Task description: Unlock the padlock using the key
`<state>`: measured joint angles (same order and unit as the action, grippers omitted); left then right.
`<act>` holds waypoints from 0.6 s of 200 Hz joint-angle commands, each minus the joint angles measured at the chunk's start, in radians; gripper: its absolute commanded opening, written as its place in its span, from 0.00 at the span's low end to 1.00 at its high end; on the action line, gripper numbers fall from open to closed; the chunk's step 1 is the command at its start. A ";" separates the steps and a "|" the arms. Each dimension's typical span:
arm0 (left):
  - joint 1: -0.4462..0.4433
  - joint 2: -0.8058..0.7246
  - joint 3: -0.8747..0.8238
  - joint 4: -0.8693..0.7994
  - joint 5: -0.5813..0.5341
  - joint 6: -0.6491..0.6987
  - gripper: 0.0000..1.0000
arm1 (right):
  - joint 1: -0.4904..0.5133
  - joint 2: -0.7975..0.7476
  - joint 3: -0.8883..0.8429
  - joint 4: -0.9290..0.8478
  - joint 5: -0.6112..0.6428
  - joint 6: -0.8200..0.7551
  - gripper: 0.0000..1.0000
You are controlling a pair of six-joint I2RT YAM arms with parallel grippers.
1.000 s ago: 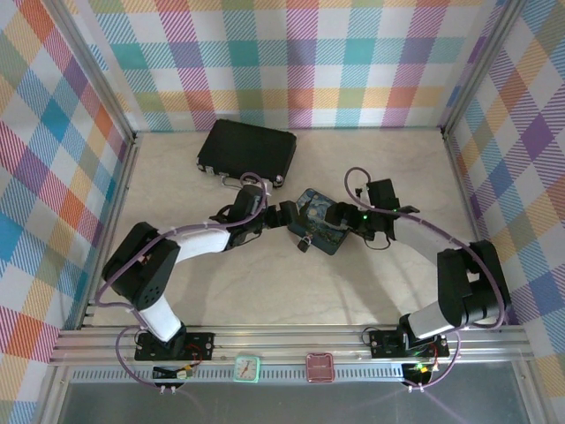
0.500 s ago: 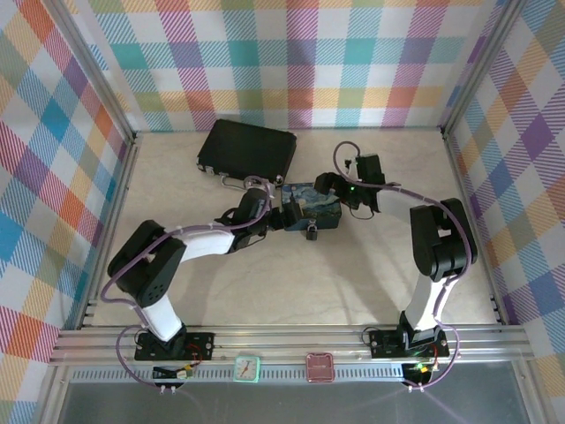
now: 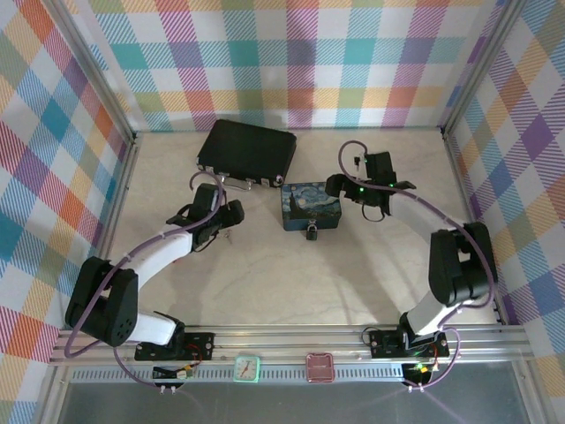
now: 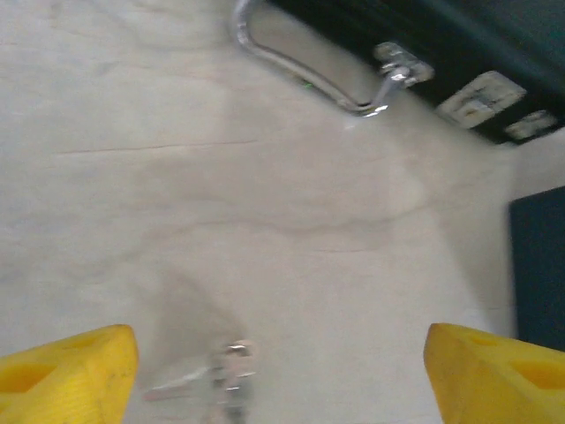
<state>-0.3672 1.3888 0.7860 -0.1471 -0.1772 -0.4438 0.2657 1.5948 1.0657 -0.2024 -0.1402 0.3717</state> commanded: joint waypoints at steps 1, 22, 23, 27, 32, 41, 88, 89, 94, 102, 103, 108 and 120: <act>0.019 0.035 -0.004 -0.082 -0.033 0.070 0.72 | 0.002 -0.077 -0.047 -0.081 0.034 -0.055 0.99; 0.028 0.090 0.016 -0.085 -0.026 0.076 0.55 | 0.003 -0.142 -0.055 -0.122 0.027 -0.065 0.99; 0.028 0.095 0.016 -0.085 -0.025 0.076 0.54 | 0.003 -0.146 -0.055 -0.124 0.027 -0.065 0.99; 0.028 0.109 0.019 -0.085 -0.021 0.077 0.51 | 0.003 -0.164 -0.057 -0.131 0.022 -0.066 0.99; 0.028 0.126 0.027 -0.085 -0.015 0.078 0.49 | 0.002 -0.182 -0.059 -0.135 0.019 -0.066 0.99; 0.028 0.158 0.038 -0.085 0.004 0.079 0.45 | 0.003 -0.214 -0.061 -0.148 0.016 -0.069 0.99; 0.024 0.235 0.028 -0.039 0.080 0.048 0.34 | 0.004 -0.314 -0.029 -0.190 0.015 -0.087 0.99; 0.023 0.235 0.027 -0.037 0.080 0.047 0.34 | 0.004 -0.314 -0.029 -0.191 0.013 -0.087 0.99; 0.020 0.236 0.024 -0.033 0.082 0.043 0.34 | 0.004 -0.315 -0.024 -0.194 0.009 -0.087 0.99; 0.011 0.238 0.018 -0.026 0.087 0.036 0.33 | 0.004 -0.312 -0.017 -0.194 -0.002 -0.087 0.99; 0.010 0.238 0.016 -0.025 0.088 0.035 0.32 | 0.004 -0.312 -0.016 -0.194 -0.003 -0.086 0.99; 0.002 0.239 0.010 -0.015 0.098 0.031 0.27 | 0.004 -0.311 -0.016 -0.193 -0.008 -0.087 0.99; -0.027 0.242 -0.010 0.010 0.114 0.012 0.22 | 0.009 -0.310 -0.022 -0.185 -0.010 -0.086 0.99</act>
<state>-0.3584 1.6169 0.8074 -0.1768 -0.1123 -0.4011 0.2661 1.2835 1.0229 -0.3641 -0.1253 0.3035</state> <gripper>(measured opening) 0.247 0.990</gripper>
